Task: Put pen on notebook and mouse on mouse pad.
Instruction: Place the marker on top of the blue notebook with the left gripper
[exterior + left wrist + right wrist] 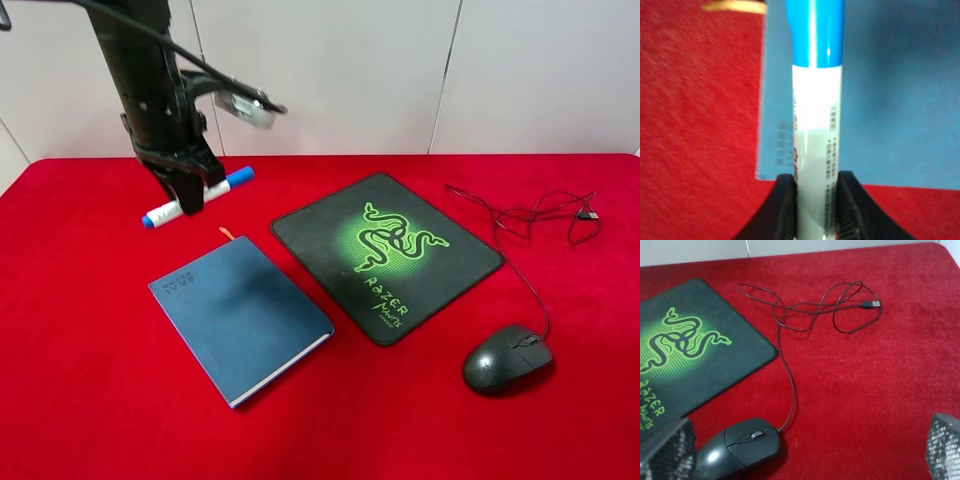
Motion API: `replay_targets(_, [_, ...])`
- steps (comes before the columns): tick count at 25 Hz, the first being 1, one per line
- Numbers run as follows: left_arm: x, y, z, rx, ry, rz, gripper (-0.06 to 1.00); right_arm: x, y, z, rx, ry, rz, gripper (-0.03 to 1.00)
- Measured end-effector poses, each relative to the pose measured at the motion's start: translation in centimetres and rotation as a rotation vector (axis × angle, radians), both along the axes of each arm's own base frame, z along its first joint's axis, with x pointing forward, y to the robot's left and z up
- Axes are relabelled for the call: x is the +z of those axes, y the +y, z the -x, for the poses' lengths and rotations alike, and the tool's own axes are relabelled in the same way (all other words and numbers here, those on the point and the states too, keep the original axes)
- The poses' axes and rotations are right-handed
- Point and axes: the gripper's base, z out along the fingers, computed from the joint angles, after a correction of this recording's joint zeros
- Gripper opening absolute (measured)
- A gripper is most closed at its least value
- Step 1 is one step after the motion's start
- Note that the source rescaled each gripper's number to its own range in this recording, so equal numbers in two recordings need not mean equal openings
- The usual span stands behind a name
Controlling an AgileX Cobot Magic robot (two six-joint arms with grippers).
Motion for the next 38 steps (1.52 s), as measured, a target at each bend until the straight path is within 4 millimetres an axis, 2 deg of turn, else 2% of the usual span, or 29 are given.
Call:
replay_targets(7, [-3.0,-2.8,2.3,-0.004,-0.025,0.01,0.0,0.0,0.0,0.0,0.0,0.0,0.0,1.0])
replay_targets(13, [-4.9,-3.9,3.8,0.058,-0.019,0.041,0.0,0.0,0.0,0.0,0.0,0.0,0.0,1.0])
replay_targets(25, [-8.0,-3.1,5.2,0.141,-0.005,0.049,0.0,0.0,0.0,0.0,0.0,0.0,-0.001,1.0])
replay_targets(38, [-9.4,-2.2,5.8,0.15,-0.008,-0.011,0.0,0.0,0.0,0.0,0.0,0.0,-0.001,1.0])
